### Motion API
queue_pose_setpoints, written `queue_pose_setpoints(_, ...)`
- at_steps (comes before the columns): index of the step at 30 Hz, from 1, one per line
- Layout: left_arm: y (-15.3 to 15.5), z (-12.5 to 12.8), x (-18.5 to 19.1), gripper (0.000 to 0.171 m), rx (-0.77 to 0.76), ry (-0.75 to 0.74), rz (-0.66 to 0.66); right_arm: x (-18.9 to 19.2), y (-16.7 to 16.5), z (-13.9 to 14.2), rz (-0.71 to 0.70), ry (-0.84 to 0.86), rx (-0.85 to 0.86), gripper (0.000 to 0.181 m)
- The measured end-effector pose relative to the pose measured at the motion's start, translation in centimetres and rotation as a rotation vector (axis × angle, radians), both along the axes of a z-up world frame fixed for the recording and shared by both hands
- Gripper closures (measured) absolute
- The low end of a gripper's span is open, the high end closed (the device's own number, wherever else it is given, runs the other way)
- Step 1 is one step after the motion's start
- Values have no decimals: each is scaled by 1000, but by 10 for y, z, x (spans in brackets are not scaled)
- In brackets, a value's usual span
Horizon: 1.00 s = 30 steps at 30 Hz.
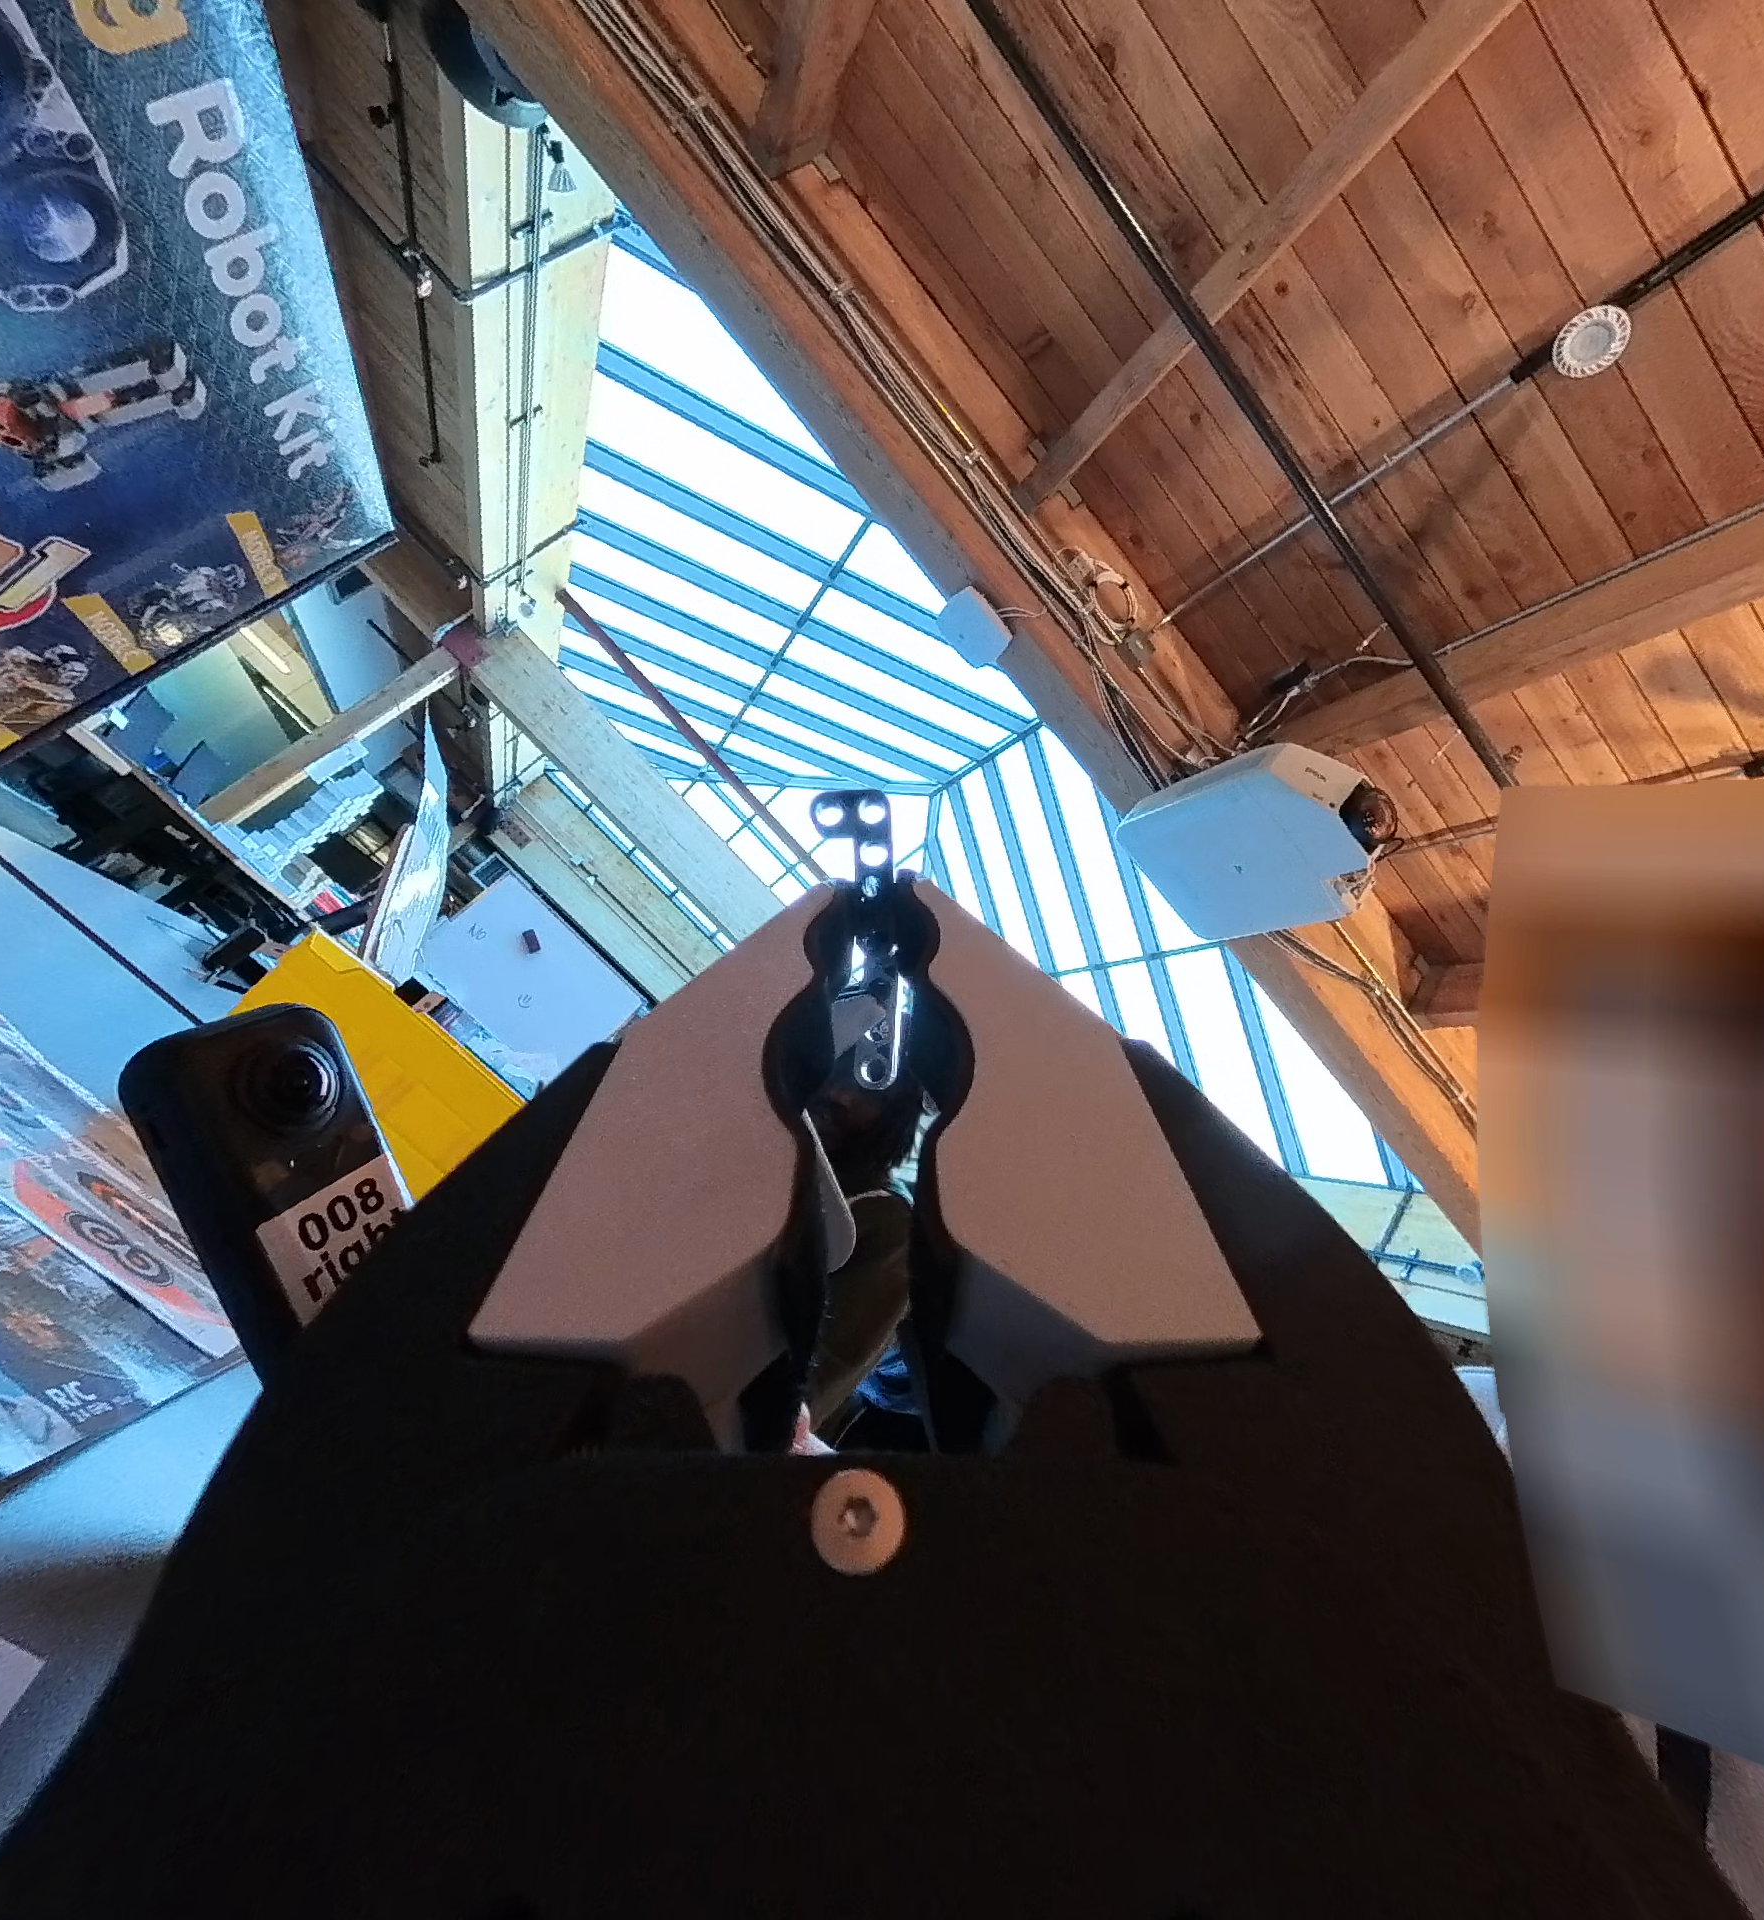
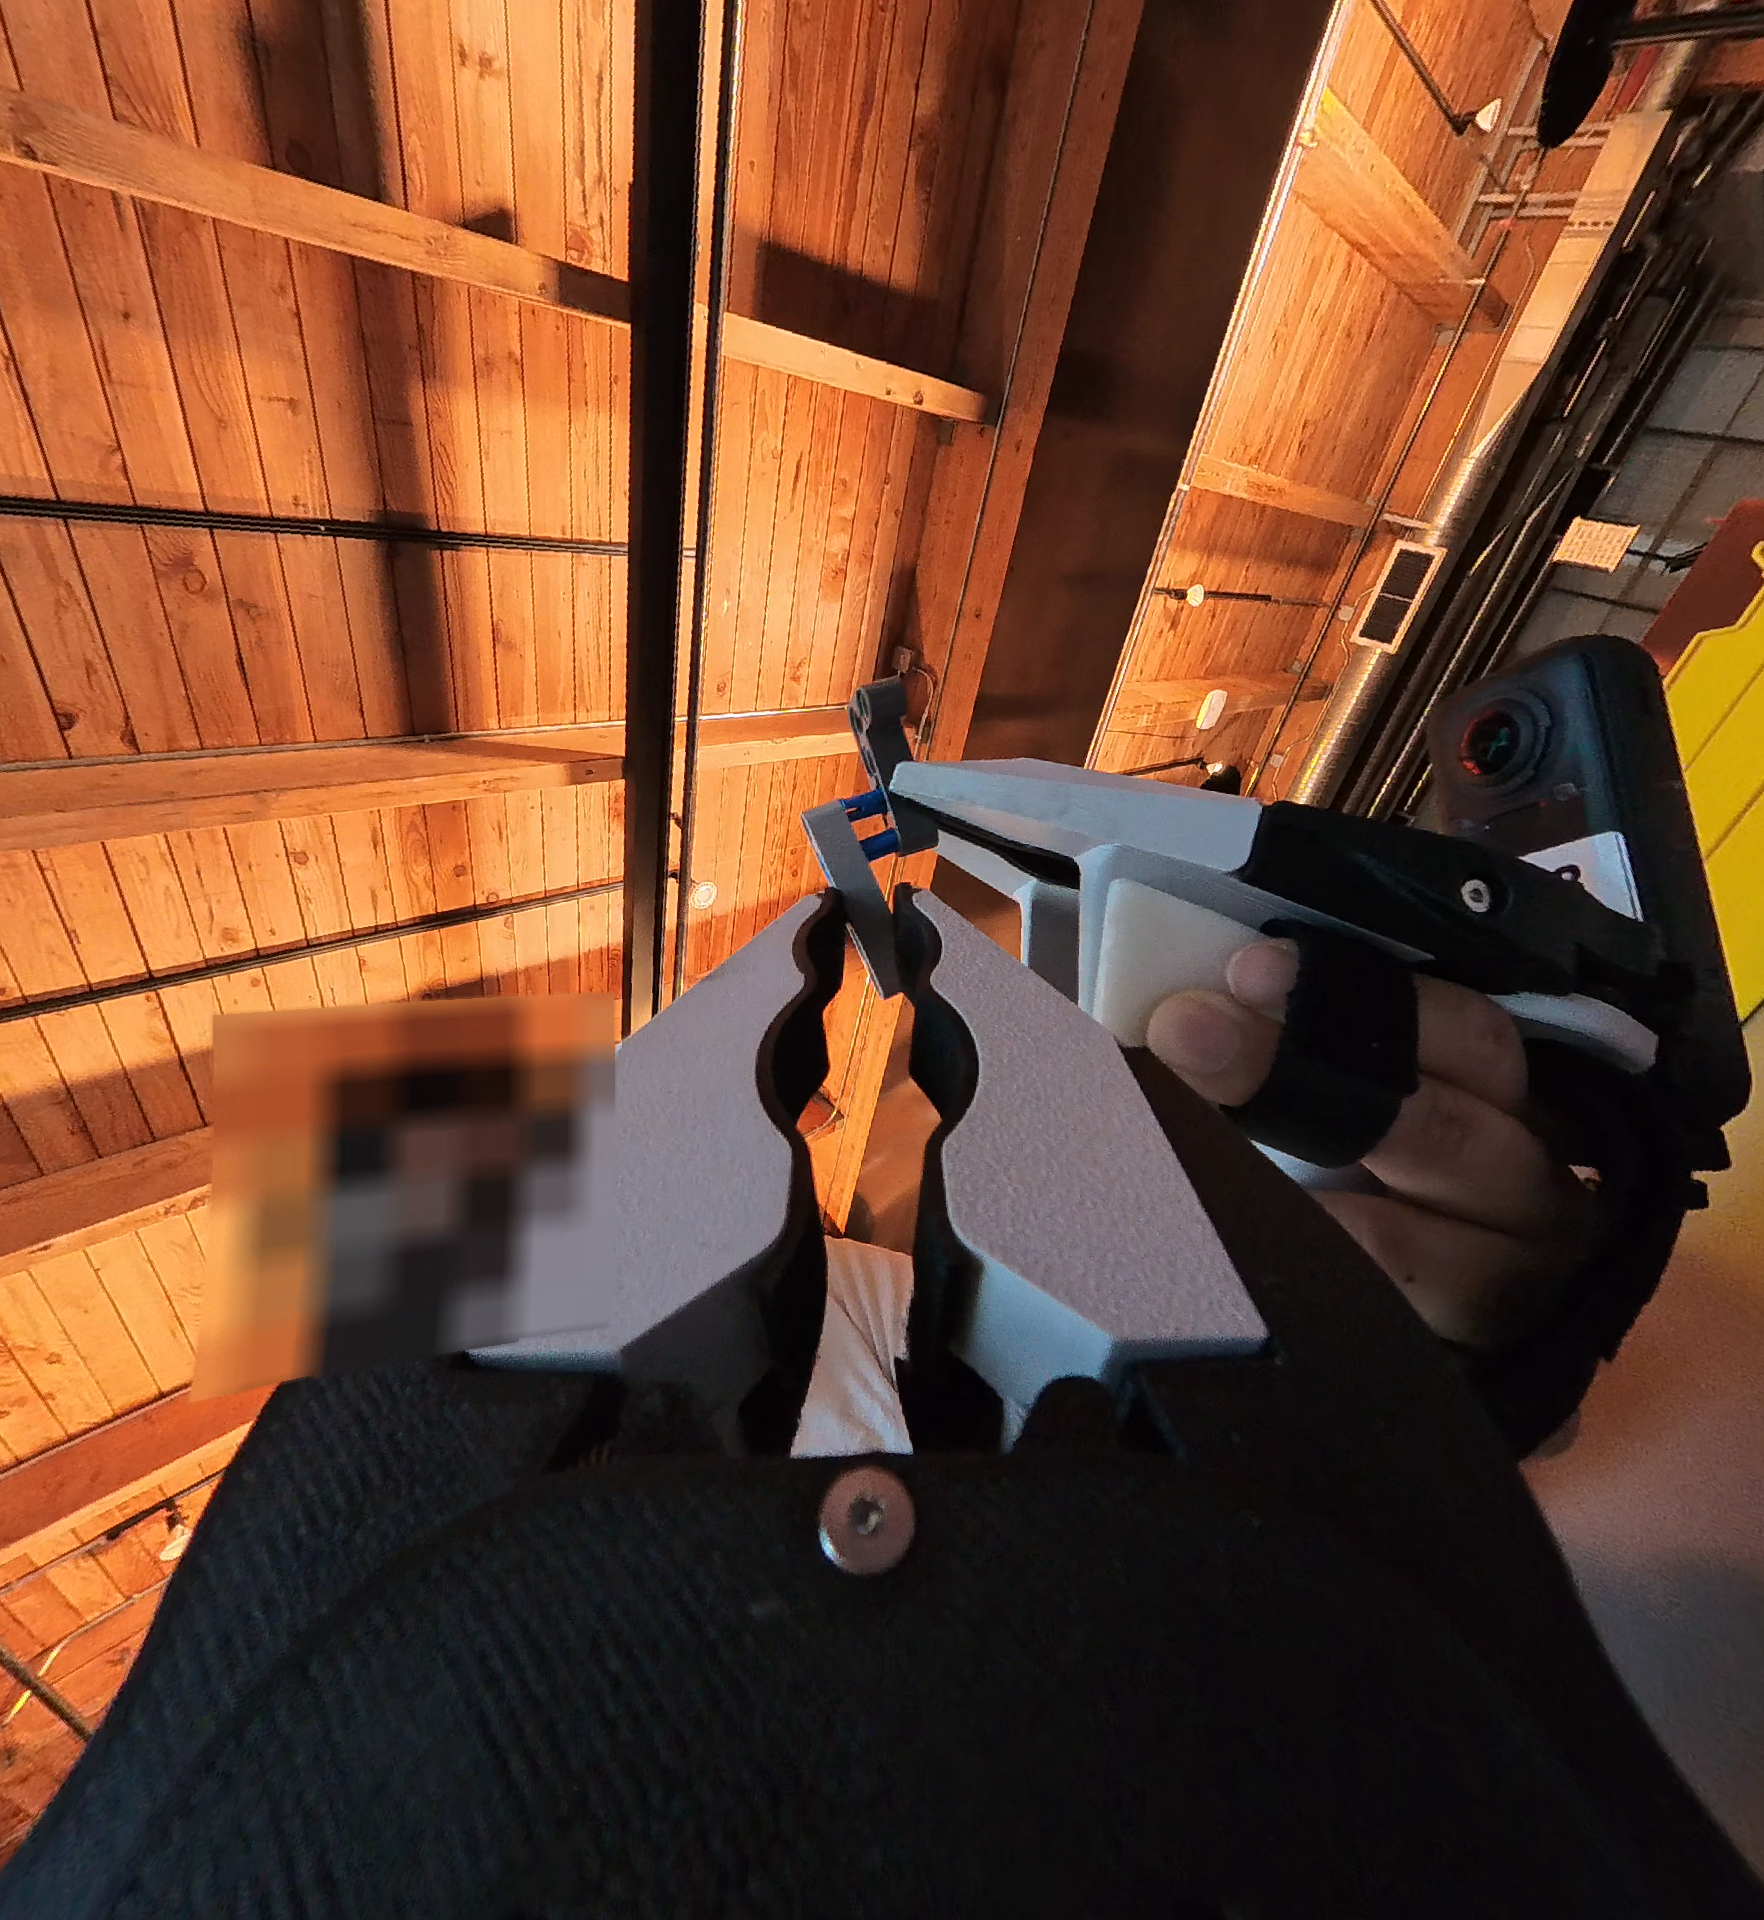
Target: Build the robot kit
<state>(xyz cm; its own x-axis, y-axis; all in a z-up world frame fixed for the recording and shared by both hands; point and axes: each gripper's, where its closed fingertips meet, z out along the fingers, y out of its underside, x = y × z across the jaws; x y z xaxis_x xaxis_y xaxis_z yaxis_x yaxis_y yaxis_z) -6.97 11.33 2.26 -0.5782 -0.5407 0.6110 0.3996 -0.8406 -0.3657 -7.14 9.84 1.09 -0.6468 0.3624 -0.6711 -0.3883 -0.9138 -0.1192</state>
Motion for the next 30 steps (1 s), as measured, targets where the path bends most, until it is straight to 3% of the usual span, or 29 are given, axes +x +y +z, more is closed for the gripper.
queue_pose_setpoints(9,3,0,0,167,-13,1,10,1,4,0,-35,-19,12,174)
queue_pose_setpoints(20,11,-2,-5,167,-145,-124,-24,2,12,-3,-91,-32,-17,174)
queue_pose_setpoints(30,17,-8,-3,167,-154,-88,11,5,19,-7,-165,-91,-22,175)
